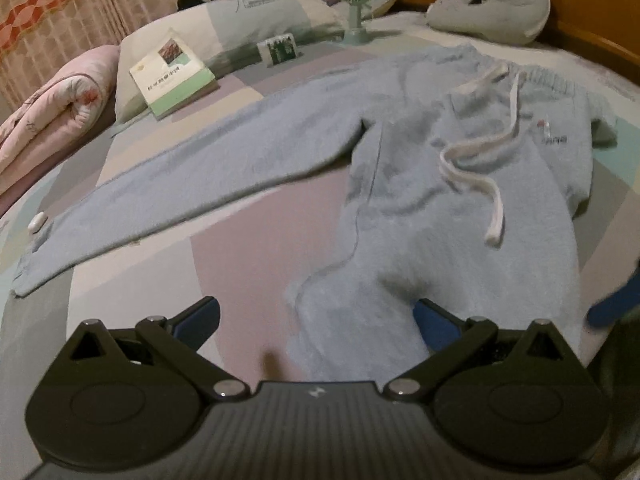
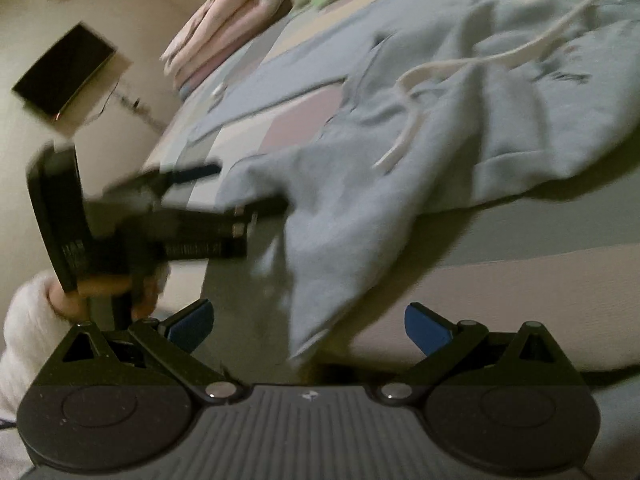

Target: Fold clothes

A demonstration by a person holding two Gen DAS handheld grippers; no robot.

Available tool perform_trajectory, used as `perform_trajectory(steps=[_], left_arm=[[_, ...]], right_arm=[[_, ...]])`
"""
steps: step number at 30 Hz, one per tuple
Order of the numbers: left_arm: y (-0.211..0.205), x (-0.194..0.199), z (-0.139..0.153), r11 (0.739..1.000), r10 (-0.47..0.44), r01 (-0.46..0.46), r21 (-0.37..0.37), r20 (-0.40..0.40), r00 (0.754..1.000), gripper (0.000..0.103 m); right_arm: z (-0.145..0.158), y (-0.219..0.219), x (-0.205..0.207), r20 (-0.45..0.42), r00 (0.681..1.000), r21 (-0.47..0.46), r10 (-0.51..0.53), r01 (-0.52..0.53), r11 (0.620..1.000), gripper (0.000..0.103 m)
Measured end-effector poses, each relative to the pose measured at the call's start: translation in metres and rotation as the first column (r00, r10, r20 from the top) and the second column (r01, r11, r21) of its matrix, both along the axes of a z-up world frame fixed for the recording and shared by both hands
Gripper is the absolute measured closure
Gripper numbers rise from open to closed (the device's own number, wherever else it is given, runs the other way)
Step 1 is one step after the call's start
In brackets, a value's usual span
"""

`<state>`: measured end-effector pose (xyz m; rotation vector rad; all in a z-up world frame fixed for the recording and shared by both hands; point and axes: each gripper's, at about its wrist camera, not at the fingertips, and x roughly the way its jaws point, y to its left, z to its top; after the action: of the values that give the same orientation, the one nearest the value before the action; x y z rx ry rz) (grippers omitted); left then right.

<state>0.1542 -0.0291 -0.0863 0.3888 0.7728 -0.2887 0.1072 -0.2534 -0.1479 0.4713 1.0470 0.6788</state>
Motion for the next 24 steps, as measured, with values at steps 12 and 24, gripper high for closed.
perform_trajectory(steps=[12, 24], left_arm=[[0.072, -0.031, 0.056, 0.998, -0.032, 0.032, -0.059, 0.004, 0.999, 0.001], [0.16, -0.061, 0.063, 0.989, 0.124, -0.121, -0.088, 0.028, 0.992, 0.001]], right_arm=[[0.032, 0.041, 0.002, 0.079, 0.995, -0.357, 0.065, -0.032, 0.934, 0.0], [0.054, 0.188, 0.001, 0.223, 0.932, -0.682, 0.285, -0.06, 0.729, 0.0]])
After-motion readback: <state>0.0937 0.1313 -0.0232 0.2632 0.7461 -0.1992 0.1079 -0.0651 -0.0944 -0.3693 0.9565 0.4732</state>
